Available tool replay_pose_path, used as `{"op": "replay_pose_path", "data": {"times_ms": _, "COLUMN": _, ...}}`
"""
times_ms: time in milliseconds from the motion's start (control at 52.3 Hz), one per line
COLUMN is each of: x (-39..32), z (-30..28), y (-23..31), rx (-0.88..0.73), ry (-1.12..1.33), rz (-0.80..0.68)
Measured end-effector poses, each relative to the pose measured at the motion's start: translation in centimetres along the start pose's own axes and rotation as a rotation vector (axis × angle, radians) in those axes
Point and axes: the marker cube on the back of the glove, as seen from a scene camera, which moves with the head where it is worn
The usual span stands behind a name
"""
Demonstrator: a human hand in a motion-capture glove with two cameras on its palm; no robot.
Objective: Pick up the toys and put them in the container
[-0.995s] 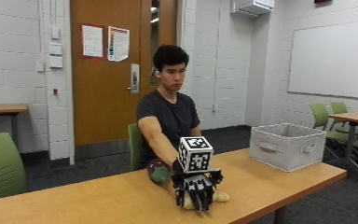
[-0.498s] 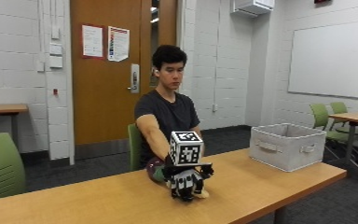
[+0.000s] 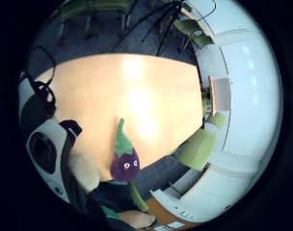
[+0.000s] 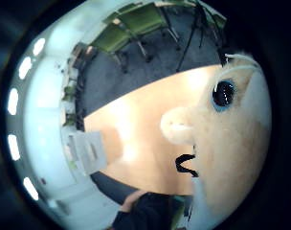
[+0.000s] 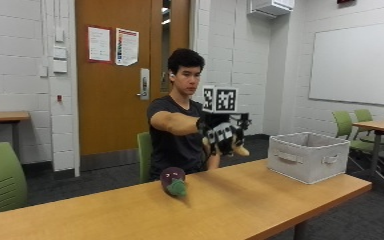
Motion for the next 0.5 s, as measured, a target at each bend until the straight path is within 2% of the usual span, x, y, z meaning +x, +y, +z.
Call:
{"op": "replay_pose_path", "data": {"times_ms": 134, "x": -5.1, "z": -6.7, "y": 0.9, "rx": 0.105, "ry": -0.013, "rz": -0.081}}
{"op": "replay_pose_path", "data": {"times_ms": 268, "x": -13.5, "z": -13.0, "y": 3.6, "rx": 0.185, "ry": 0.020, "rz": -0.185}}
{"op": "replay_pose_path", "data": {"times_ms": 498, "x": -28.5, "z": -17.6, "y": 8.8, "rx": 0.288, "ry": 0.007, "rz": -0.406}}
